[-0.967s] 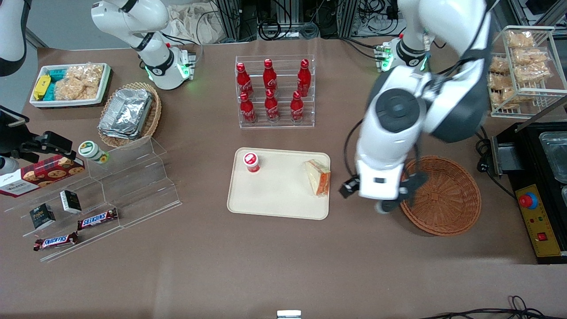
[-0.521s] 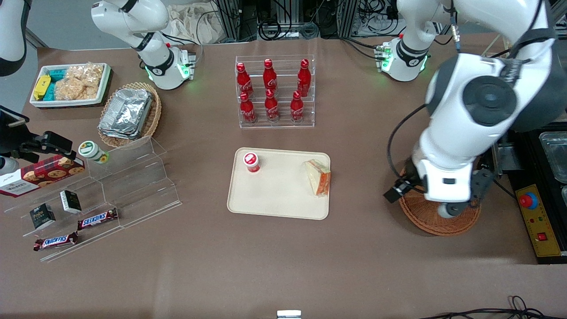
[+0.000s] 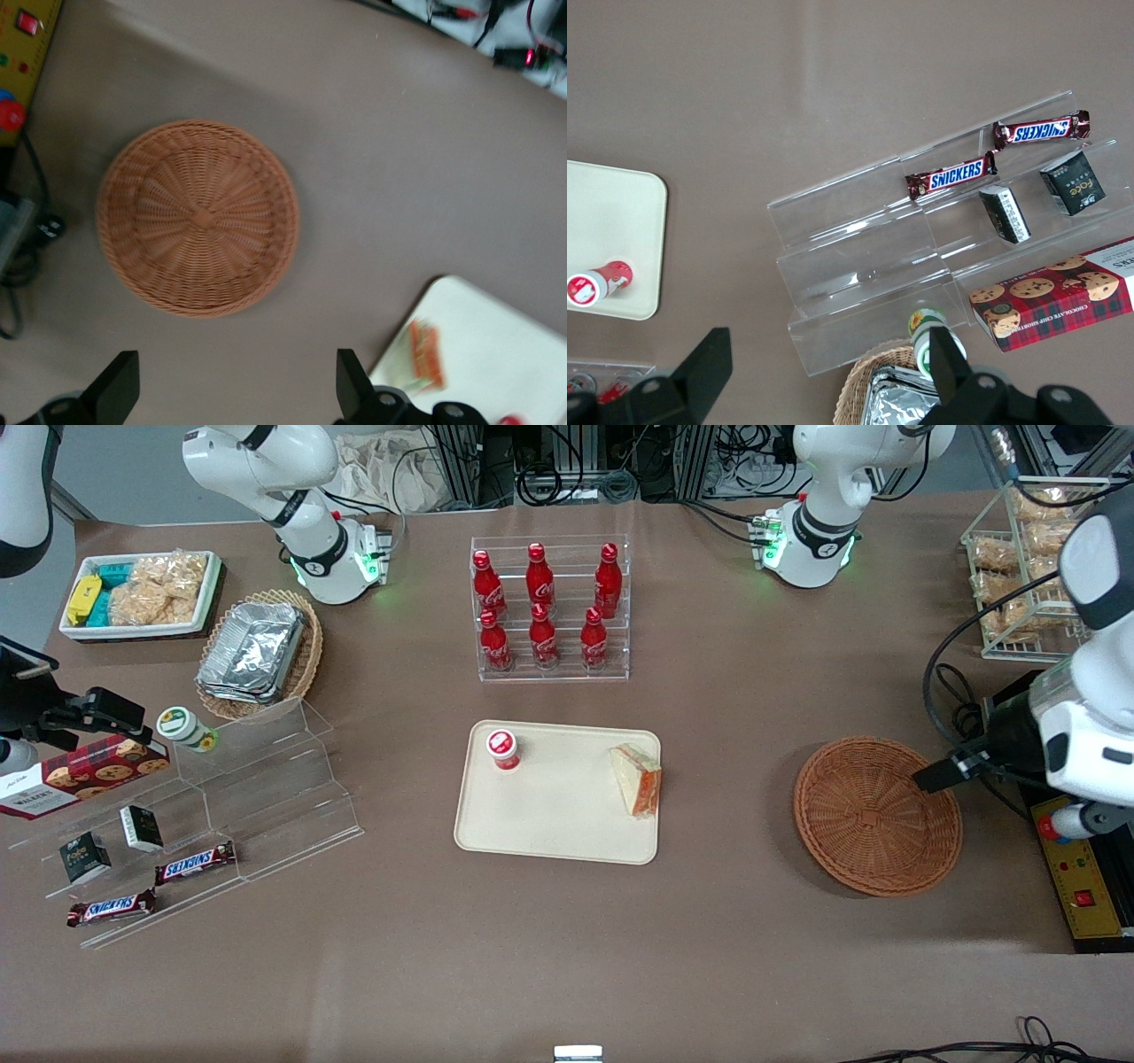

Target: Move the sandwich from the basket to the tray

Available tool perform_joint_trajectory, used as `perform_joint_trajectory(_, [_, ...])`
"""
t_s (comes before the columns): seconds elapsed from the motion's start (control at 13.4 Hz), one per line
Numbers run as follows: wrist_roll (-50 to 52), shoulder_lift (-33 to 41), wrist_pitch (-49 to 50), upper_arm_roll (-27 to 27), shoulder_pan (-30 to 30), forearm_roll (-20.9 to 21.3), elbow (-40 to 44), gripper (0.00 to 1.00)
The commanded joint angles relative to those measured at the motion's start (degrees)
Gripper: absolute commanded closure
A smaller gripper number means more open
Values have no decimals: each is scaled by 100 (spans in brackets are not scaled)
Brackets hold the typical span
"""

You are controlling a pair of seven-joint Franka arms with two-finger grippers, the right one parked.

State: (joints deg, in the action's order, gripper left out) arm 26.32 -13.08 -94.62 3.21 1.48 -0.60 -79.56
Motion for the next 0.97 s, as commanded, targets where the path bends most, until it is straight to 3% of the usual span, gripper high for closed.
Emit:
perform_joint_trajectory(0.0, [-933,639,-22,-232,-43,-159,-752,0])
perform_joint_trajectory(0.37, [-1771,1499,-346,-891,343,-213,-1797,0])
perform_joint_trajectory(0.74, [-1937,2361,-1391,-936,528,-89,-3107,0])
perform_joint_trajectory(0.89, [-1947,2389,-1481,-928,467,-89,-3215,0])
